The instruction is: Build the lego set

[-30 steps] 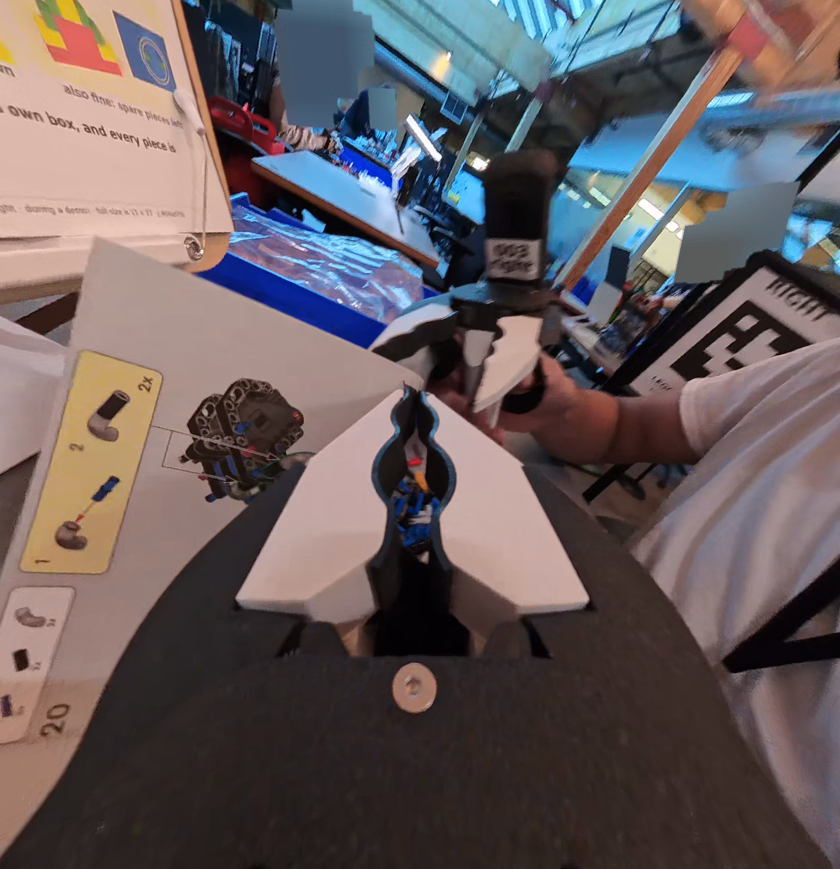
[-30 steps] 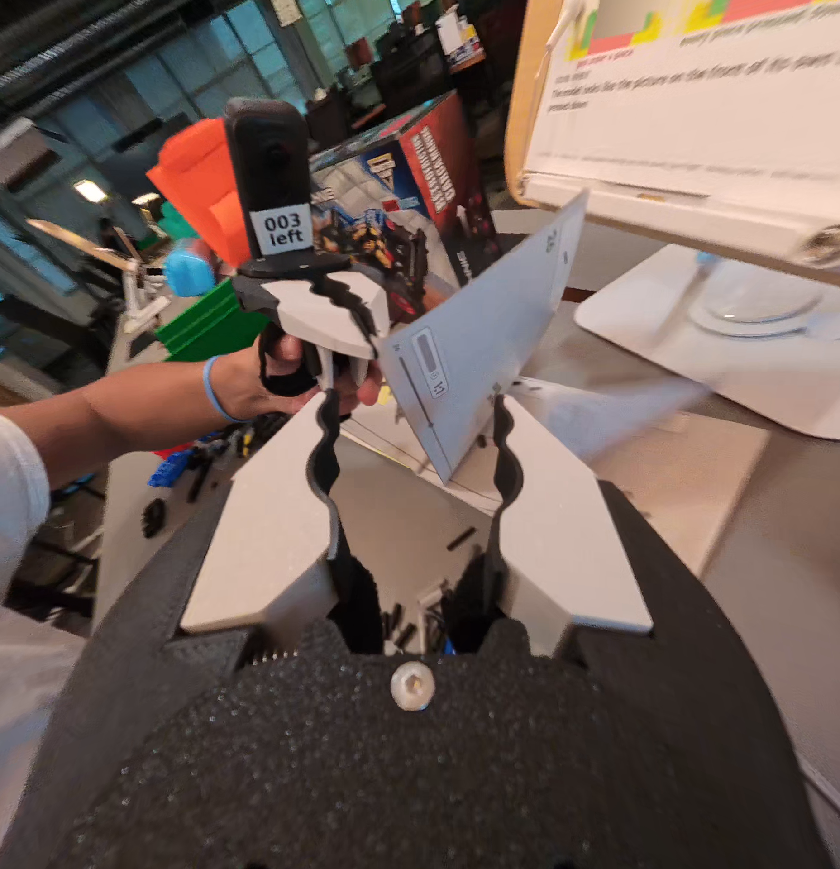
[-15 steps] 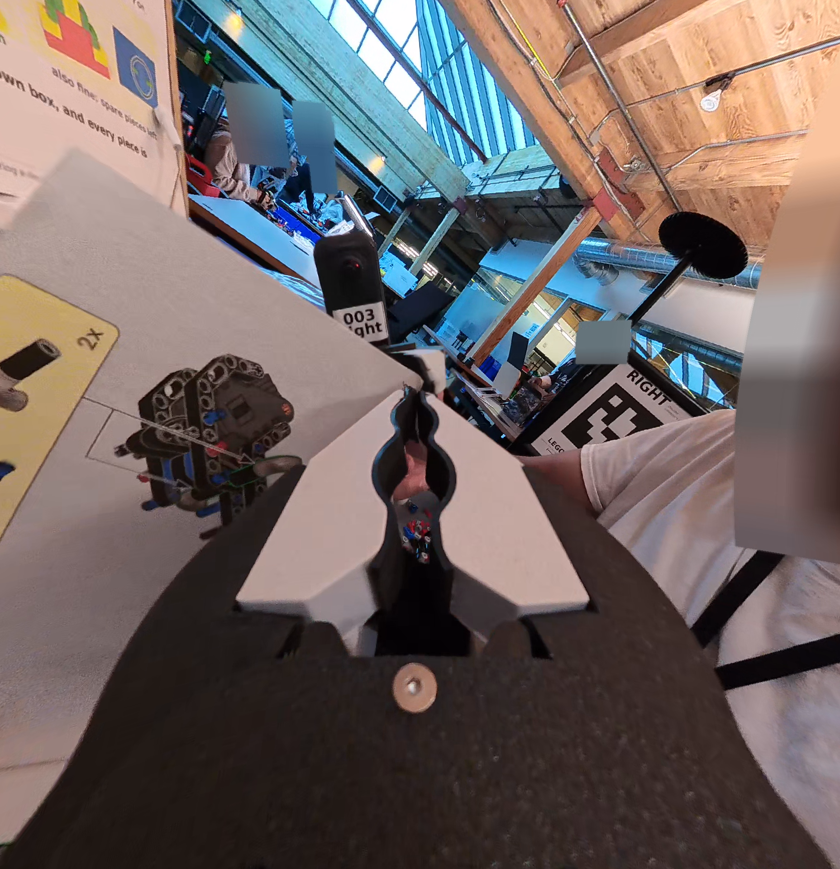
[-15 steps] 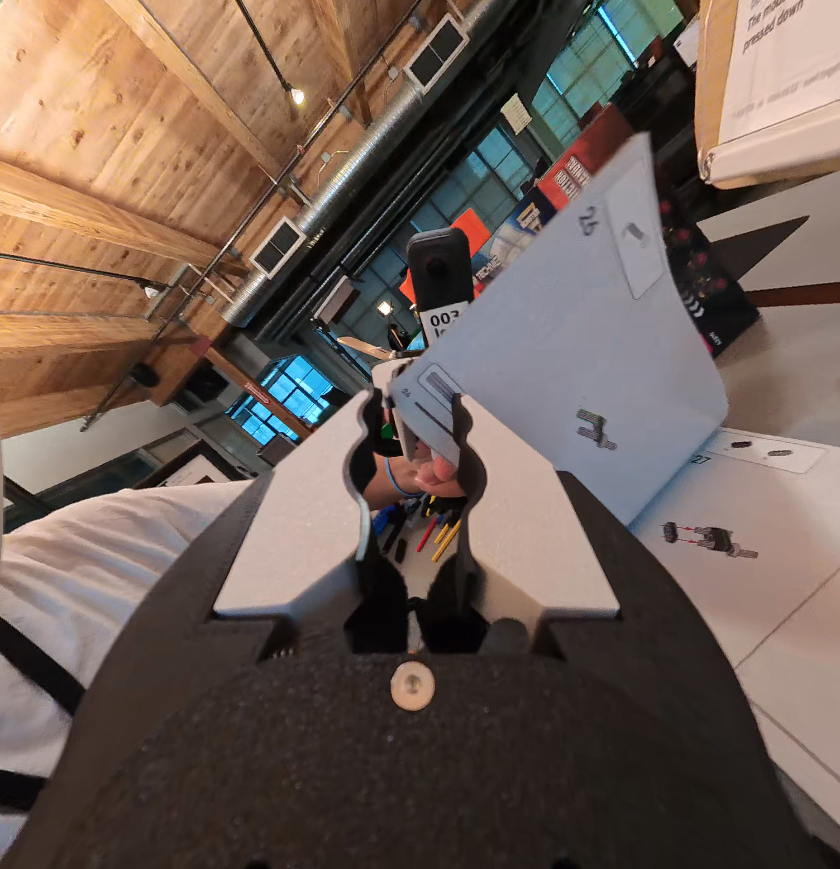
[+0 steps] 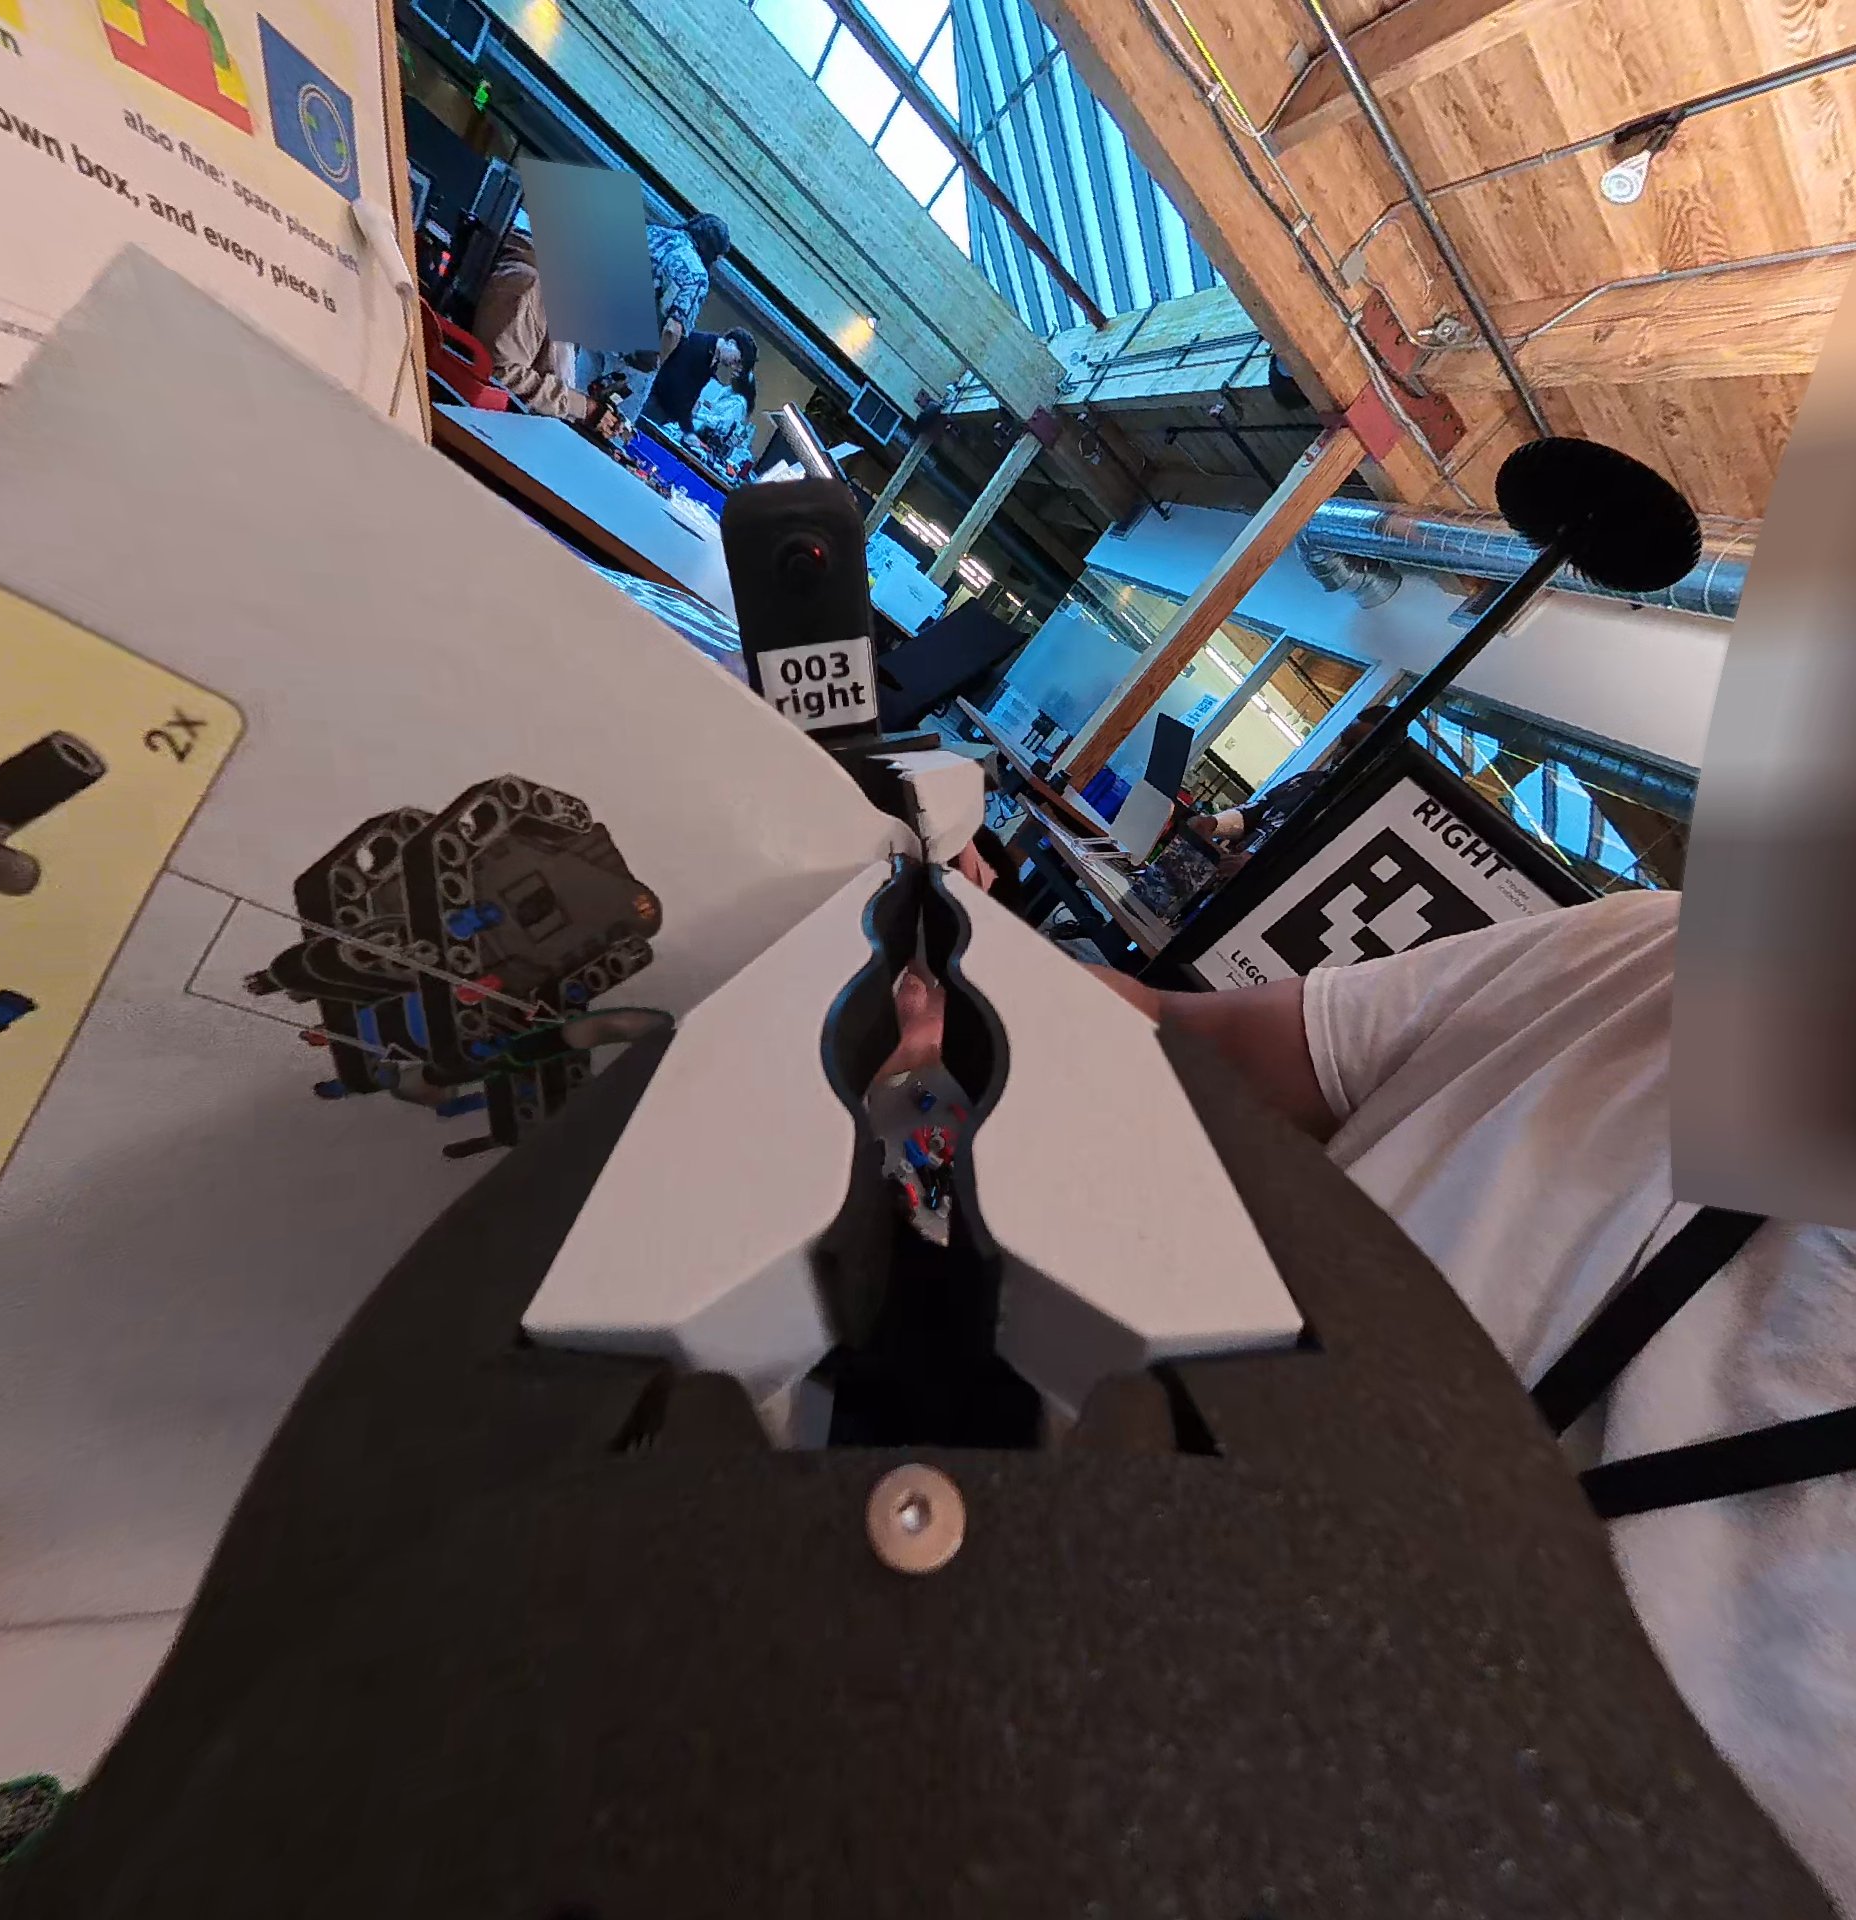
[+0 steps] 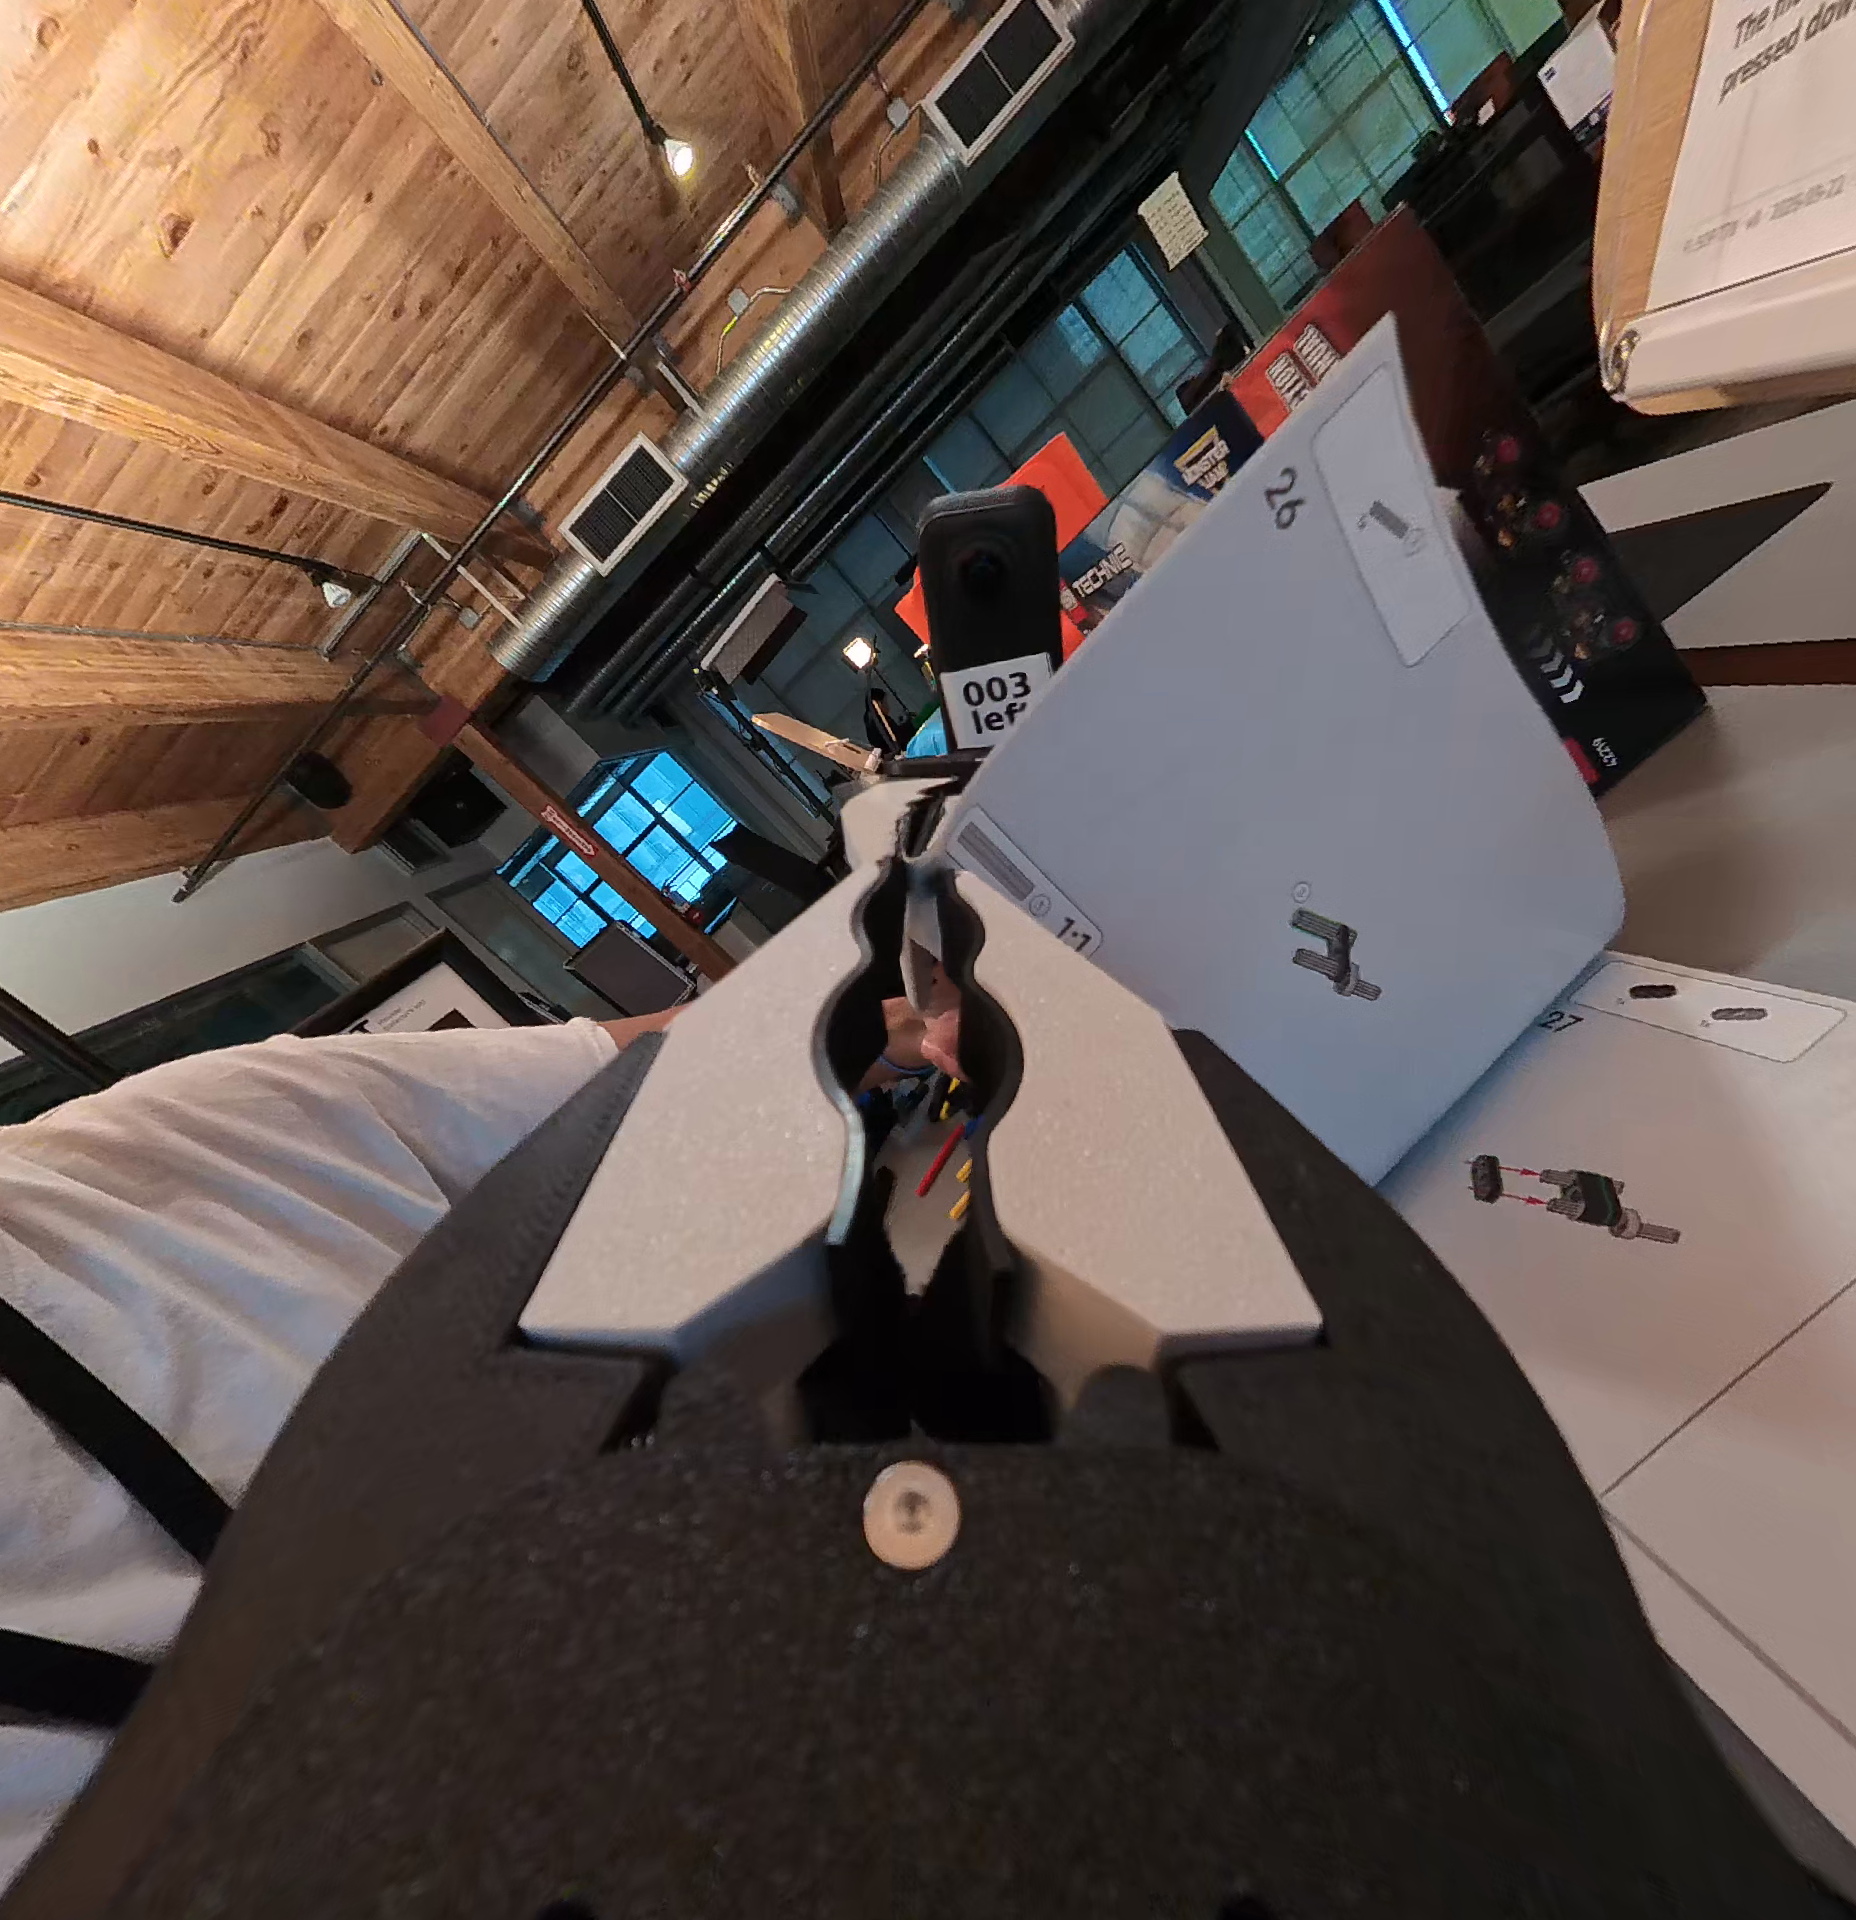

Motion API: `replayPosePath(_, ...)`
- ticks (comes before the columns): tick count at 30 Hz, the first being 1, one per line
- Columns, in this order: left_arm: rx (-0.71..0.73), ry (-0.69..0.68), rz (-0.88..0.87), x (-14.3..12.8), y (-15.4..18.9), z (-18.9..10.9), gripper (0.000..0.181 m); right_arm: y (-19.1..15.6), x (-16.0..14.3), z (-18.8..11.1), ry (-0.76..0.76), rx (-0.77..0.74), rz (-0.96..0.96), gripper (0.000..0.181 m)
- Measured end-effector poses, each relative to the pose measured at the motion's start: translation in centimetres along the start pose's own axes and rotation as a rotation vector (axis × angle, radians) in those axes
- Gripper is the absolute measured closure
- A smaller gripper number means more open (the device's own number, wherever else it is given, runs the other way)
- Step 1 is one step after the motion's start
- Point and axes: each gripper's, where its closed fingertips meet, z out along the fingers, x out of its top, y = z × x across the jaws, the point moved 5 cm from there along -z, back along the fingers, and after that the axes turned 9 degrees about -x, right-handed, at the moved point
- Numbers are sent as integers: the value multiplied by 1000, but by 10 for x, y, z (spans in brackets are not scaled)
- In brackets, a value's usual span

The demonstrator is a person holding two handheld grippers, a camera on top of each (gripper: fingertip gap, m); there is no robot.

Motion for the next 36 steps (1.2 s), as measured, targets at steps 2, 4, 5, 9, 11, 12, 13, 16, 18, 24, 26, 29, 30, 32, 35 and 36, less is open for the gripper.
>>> replayPosePath(2,5,3,5,0,2,-1,181,1,0,0,0,1,4,177)
replayPosePath(4,-7,14,10,1,5,-3,181,5,1,-2,3,-29,12,180)
replayPosePath(5,-11,21,13,3,7,-4,181,7,1,-3,3,-40,9,180)
replayPosePath(9,27,4,46,5,9,-7,181,20,5,-7,2,-154,-9,157)
replayPosePath(11,28,12,44,6,10,-8,181,21,10,-11,13,-250,-134,135)
replayPosePath(12,29,12,45,6,10,-8,181,15,13,-13,33,-253,-205,126)
replayPosePath(13,29,14,48,6,11,-8,181,6,15,-14,52,-235,-251,124)
replayPosePath(16,16,14,43,4,12,-8,181,-17,6,-3,-17,-42,-195,133)
replayPosePath(18,11,13,36,3,11,-6,181,-18,1,5,-34,52,-55,133)
replayPosePath(24,15,11,51,4,10,-3,181,-6,-1,7,22,92,81,157)
replayPosePath(26,13,9,52,3,10,-2,181,-5,-2,7,17,83,74,166)
replayPosePath(29,14,6,46,1,9,-1,181,-3,-1,6,28,89,88,172)
replayPosePath(30,15,5,45,1,9,-1,181,-3,-1,6,27,95,98,173)
replayPosePath(32,19,2,44,1,8,-1,181,-2,-1,6,26,100,101,175)
replayPosePath(35,14,6,39,0,8,-2,181,-2,-1,6,20,96,89,176)
replayPosePath(36,11,10,37,1,8,-2,181,-3,-1,5,19,96,85,176)
